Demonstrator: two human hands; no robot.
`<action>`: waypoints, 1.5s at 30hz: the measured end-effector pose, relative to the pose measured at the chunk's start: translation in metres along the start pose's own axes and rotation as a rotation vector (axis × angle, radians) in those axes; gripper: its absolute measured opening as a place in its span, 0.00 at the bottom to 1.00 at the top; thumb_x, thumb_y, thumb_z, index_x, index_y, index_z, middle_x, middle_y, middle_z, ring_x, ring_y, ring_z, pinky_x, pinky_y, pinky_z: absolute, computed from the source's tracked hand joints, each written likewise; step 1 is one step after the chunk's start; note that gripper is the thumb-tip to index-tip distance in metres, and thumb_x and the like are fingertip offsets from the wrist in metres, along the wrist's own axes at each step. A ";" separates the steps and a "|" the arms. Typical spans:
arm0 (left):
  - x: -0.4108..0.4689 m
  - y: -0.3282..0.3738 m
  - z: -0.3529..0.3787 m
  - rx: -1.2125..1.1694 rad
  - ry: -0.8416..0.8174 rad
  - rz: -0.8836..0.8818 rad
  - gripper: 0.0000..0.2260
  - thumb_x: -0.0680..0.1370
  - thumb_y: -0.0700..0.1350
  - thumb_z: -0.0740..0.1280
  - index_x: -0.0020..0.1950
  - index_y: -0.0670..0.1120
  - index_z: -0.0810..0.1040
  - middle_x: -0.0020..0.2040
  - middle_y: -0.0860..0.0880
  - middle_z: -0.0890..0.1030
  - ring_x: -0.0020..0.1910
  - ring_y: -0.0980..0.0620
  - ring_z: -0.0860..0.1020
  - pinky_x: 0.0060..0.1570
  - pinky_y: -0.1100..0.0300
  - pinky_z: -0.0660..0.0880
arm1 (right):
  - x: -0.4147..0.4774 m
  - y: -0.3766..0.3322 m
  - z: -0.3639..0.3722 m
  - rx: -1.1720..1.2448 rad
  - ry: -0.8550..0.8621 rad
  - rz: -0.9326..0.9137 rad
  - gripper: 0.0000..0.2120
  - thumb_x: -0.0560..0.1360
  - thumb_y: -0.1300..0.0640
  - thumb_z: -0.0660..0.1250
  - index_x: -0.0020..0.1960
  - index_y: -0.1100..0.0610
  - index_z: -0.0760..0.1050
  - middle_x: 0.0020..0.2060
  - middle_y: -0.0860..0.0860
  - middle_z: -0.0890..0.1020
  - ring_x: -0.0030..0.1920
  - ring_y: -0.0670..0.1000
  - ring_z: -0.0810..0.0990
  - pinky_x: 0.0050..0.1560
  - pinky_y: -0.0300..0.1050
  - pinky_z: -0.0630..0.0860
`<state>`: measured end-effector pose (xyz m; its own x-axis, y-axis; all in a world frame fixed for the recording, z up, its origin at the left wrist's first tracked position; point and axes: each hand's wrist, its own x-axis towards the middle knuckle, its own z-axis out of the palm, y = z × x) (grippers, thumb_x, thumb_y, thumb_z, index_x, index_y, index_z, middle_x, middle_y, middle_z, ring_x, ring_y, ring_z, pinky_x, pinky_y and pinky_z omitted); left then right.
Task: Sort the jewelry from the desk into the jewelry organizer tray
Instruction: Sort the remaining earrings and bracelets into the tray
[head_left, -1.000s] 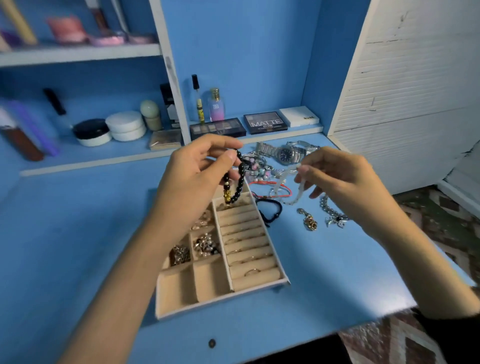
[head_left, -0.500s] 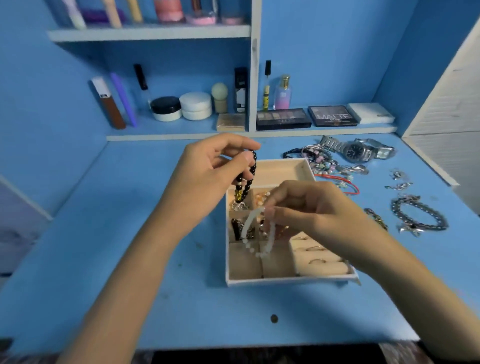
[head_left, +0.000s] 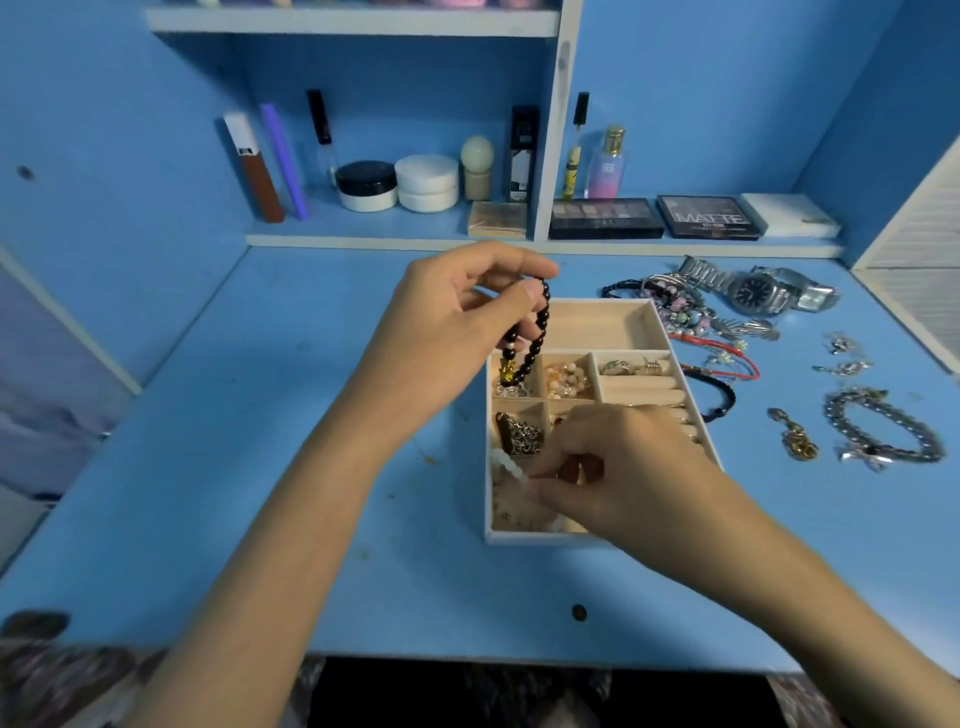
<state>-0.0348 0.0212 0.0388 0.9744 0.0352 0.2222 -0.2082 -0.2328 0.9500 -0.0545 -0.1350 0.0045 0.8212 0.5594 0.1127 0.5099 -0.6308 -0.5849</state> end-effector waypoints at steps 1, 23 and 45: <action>0.000 0.000 0.000 -0.001 0.000 0.000 0.08 0.76 0.37 0.64 0.47 0.48 0.80 0.42 0.45 0.81 0.36 0.55 0.79 0.42 0.60 0.79 | 0.000 0.000 0.002 -0.053 0.002 -0.023 0.03 0.68 0.57 0.72 0.36 0.51 0.82 0.29 0.38 0.71 0.33 0.40 0.70 0.33 0.29 0.64; -0.001 0.002 0.006 0.023 -0.009 -0.009 0.07 0.76 0.37 0.64 0.49 0.46 0.80 0.41 0.47 0.81 0.36 0.55 0.80 0.44 0.57 0.79 | 0.004 0.007 0.001 -0.142 -0.127 -0.070 0.04 0.69 0.53 0.70 0.43 0.48 0.82 0.31 0.40 0.68 0.39 0.43 0.68 0.45 0.48 0.74; -0.035 0.002 -0.003 0.223 -0.384 -0.296 0.05 0.73 0.41 0.70 0.47 0.48 0.80 0.38 0.51 0.84 0.40 0.57 0.83 0.51 0.57 0.78 | 0.005 0.025 -0.021 0.095 0.155 0.120 0.06 0.70 0.50 0.68 0.39 0.51 0.81 0.27 0.55 0.77 0.32 0.51 0.72 0.35 0.44 0.67</action>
<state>-0.0700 0.0228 0.0336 0.9585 -0.2178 -0.1839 0.0623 -0.4694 0.8808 -0.0320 -0.1597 0.0073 0.9078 0.3892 0.1562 0.3862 -0.6304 -0.6734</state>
